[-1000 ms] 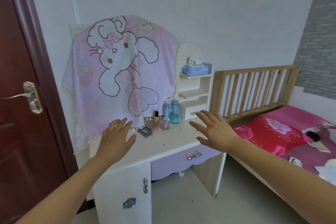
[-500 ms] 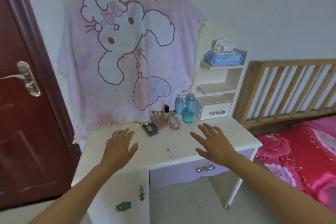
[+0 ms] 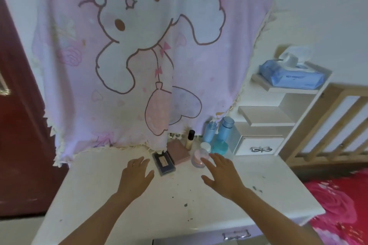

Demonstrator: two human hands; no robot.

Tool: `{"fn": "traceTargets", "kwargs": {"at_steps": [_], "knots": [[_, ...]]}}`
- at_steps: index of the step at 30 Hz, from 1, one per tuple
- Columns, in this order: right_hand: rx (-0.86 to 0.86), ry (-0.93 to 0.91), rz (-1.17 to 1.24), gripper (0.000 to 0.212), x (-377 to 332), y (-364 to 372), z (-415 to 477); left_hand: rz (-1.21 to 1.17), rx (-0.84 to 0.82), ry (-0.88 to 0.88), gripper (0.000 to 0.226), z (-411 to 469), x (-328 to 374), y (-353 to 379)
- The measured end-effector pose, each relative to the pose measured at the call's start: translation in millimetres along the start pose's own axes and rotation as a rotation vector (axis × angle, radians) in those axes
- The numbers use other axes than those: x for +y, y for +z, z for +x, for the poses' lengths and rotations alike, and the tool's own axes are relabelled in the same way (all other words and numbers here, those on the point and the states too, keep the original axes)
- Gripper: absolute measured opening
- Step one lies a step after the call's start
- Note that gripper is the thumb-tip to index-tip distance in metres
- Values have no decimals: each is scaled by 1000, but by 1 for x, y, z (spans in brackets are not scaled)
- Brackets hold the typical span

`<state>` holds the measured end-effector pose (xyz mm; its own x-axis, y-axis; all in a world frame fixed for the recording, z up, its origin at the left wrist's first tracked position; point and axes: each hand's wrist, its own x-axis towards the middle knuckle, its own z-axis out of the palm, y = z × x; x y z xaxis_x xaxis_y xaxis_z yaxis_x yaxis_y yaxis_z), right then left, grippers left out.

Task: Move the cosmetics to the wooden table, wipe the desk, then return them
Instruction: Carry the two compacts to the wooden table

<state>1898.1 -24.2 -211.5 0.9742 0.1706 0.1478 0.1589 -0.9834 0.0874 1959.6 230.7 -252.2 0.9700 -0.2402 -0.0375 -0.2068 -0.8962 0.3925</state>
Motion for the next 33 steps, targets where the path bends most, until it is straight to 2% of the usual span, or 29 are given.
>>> {"fn": "traceTargets", "kwargs": {"at_steps": [3,5,7,12,18,22,29,33], "knots": [[-85,111,126,62,-16,33,14,3,-72,-32,51,22,-7,26],[-222,166,238,59,-28,48,20,-20,-131,-65,50,28,-8,39],[-291,214,319,59,-33,63,28,-25,-161,-98,50,34,-9,51],[-387,216,433,57,-25,87,61,-39,-178,-182,49,48,-1,74],[-400,128,478,50,-11,101,108,-21,-172,-360,46,57,11,86],[-397,214,467,45,-13,115,130,-14,-145,-449,41,67,15,88],[-386,352,380,59,-37,138,150,55,-187,-543,39,82,23,87],[-423,401,380,56,-30,136,166,52,-203,-560,39,89,21,83]]}}
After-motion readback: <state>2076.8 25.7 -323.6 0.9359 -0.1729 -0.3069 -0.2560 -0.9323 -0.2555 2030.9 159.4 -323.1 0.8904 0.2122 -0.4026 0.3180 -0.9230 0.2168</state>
